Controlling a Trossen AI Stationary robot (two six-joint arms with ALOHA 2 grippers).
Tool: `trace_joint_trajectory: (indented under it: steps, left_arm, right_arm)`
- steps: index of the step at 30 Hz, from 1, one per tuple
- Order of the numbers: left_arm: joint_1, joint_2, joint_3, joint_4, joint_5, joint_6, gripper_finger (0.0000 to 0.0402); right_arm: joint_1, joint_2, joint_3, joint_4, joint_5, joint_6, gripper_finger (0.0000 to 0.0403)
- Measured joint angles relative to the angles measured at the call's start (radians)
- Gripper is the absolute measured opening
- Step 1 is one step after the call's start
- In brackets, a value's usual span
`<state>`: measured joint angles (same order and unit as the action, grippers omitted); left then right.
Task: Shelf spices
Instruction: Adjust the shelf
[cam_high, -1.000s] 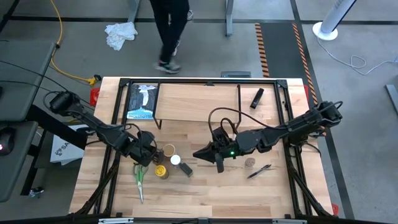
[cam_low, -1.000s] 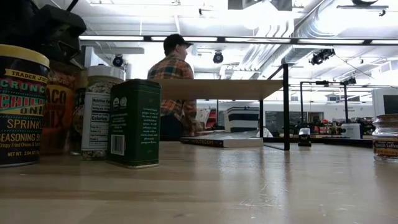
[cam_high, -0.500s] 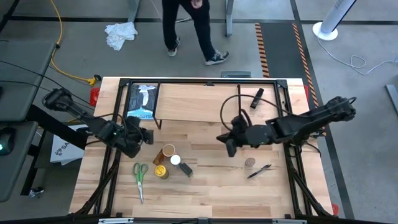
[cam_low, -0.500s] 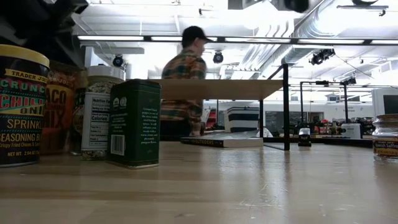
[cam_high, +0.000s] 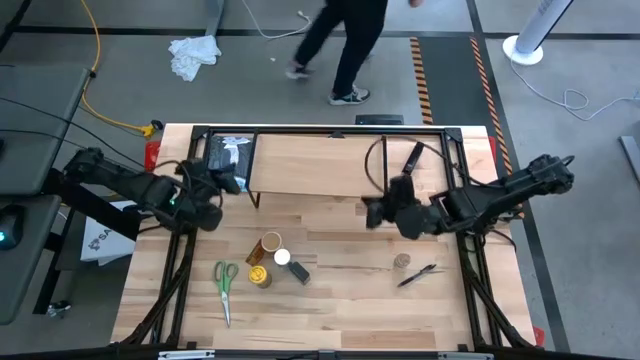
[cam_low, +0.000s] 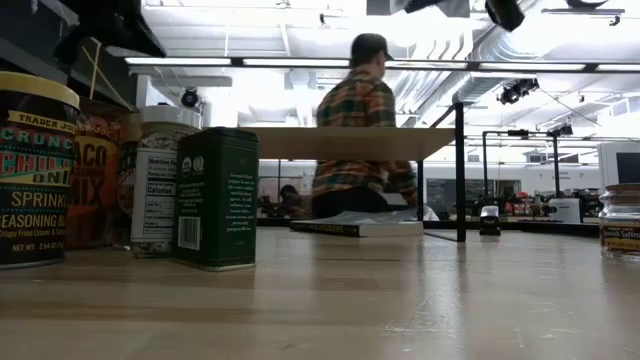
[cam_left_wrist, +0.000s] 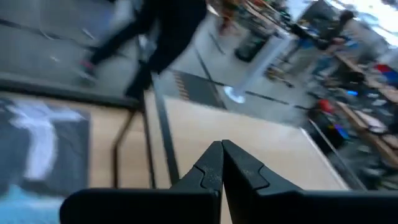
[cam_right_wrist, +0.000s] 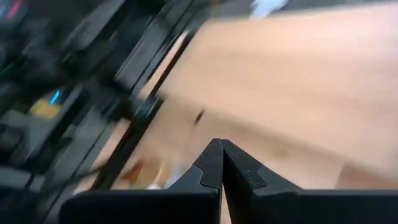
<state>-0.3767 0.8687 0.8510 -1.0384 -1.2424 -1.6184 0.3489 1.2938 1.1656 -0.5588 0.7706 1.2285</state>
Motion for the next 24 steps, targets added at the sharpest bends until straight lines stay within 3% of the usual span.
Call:
trace_joint_trajectory:
  steps: [5, 11, 17, 21, 24]
  left_arm:
    - [0.183, 0.001, 0.029, -0.013, 0.123, 0.129, 0.0000]
    - [0.393, 0.013, 0.030, -0.001, 0.309, 0.303, 0.0000]
    - [0.580, 0.004, 0.030, 0.134, 0.368, 0.525, 0.0000]
    - [0.723, 0.010, 0.030, 0.282, 0.407, 0.674, 0.0000]
    - [0.846, 0.042, 0.030, 0.389, 0.543, 0.806, 0.0000]
  right_arm:
    - [-0.146, 0.000, 0.036, -0.090, 0.093, 0.070, 0.0000]
    - [-0.419, 0.004, 0.083, -0.101, -0.178, -0.156, 0.0000]
    - [-0.683, 0.005, 0.106, -0.125, -0.423, -0.312, 0.0000]
    - [-0.820, 0.005, 0.111, -0.170, -0.507, -0.349, 0.0000]
    - [-0.910, 0.007, 0.111, -0.223, -0.548, -0.342, 0.0000]
